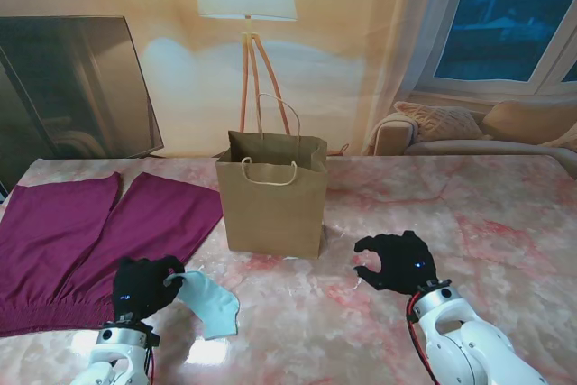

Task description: Fold the socks and the shorts into the kraft paper bag

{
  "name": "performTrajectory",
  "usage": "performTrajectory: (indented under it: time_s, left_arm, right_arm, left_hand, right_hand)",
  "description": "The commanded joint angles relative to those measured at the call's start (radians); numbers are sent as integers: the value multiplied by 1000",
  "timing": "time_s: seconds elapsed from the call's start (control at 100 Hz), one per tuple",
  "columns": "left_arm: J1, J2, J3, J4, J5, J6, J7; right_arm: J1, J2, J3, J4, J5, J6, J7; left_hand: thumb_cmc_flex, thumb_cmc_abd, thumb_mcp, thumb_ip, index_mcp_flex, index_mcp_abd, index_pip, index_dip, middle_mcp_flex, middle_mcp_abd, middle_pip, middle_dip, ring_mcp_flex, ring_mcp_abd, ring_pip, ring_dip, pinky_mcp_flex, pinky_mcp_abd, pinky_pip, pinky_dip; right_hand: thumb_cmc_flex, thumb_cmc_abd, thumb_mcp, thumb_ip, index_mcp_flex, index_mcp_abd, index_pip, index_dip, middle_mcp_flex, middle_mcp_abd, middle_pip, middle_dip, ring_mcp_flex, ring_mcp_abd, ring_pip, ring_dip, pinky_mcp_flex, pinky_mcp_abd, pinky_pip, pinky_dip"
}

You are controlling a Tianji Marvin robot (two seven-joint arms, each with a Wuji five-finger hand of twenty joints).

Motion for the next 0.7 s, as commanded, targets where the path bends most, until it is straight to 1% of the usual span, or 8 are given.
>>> performTrajectory:
  time_s: [0.0, 0.05, 0.09, 0.19, 0.24, 0.38, 0.53, 0.69]
  left_arm:
    - [-4, -6, 8, 8, -2, 0, 12]
    - [-6, -4, 15, 10, 12, -1, 22]
    - [-7, -1, 21, 12, 30, 1, 35]
    - [-6, 4, 31, 6, 67, 3, 64]
    - [-6, 4, 34, -1, 77, 7, 72]
    - [-11, 9, 24, -25, 96, 21, 56]
    - [-47, 13, 14, -21, 129, 41, 61]
    - [-89, 11, 0, -6, 115, 45, 39]
  right_arm:
    - [-12, -6, 0, -4, 4, 5, -8]
    - [-15, -7, 2, -6, 6, 6, -13]
    - [-17, -7, 4, -7, 4, 6, -15]
    - [-19, -6, 6, -10, -1, 2, -11]
    - [-19, -5, 4, -10, -2, 0, -8]
    - [-15, -5, -3, -5, -1, -2, -7]
    - [-13, -6, -5, -4, 1, -1, -11]
    - [-12, -6, -4, -1, 3, -2, -18]
  left_hand:
    - [-5, -19, 67, -18, 61, 14, 51, -32, 29, -8, 20, 2, 30, -7, 31, 17, 4, 25, 26, 15]
    - [4, -50, 46, -33, 69, 23, 65, -47, 40, -12, 12, -13, 32, -13, 30, 15, 4, 19, 24, 11]
    - [4, -77, 32, -46, 74, 19, 79, -51, 45, -16, 10, -20, 37, -21, 30, 14, 9, 14, 24, 7]
    - [6, -112, 19, -61, 63, 4, 112, -44, 46, -27, 11, -21, 36, -31, 26, 12, 15, 1, 22, 0]
    - [7, -115, 22, -61, 54, -2, 124, -38, 42, -29, 12, -15, 32, -35, 23, 12, 17, -6, 17, -5]
    - [19, -112, 26, -58, 42, -10, 144, -29, 32, -35, 5, 5, 21, -40, 15, 14, 27, -25, 2, -20]
    - [17, -110, 35, -49, 33, -17, 155, -21, 29, -36, 0, 19, 19, -46, 14, 19, 30, -33, -1, -26]
    - [18, -91, 33, -51, 19, -28, 158, -16, 13, -43, -7, 36, -2, -44, 0, 20, 13, -37, -13, -32]
  right_hand:
    - [-1, 23, -10, 55, 12, 1, 0, 10, 15, 16, 16, 15, 20, 21, 24, 27, 1, 20, 36, 36]
    - [-1, 24, -9, 55, 12, 2, -1, 10, 16, 17, 16, 15, 20, 22, 25, 28, 2, 20, 38, 36]
    - [-2, 24, -9, 55, 13, 2, -1, 10, 17, 16, 17, 15, 22, 22, 27, 29, 2, 21, 39, 36]
    - [-2, 24, -10, 55, 14, 0, 0, 10, 18, 15, 17, 15, 22, 22, 28, 30, 2, 20, 40, 35]
    - [-2, 25, -11, 55, 13, -1, 0, 10, 18, 16, 17, 16, 21, 21, 28, 30, 2, 21, 41, 35]
    - [-2, 23, -10, 55, 11, -1, -1, 9, 15, 15, 16, 15, 23, 21, 29, 30, 2, 20, 41, 34]
    - [-2, 22, -8, 55, 11, 0, -1, 8, 17, 16, 17, 15, 22, 22, 28, 30, 2, 20, 42, 33]
    - [-4, 25, -9, 55, 9, 2, -2, 8, 17, 15, 18, 16, 24, 21, 29, 31, 4, 20, 44, 32]
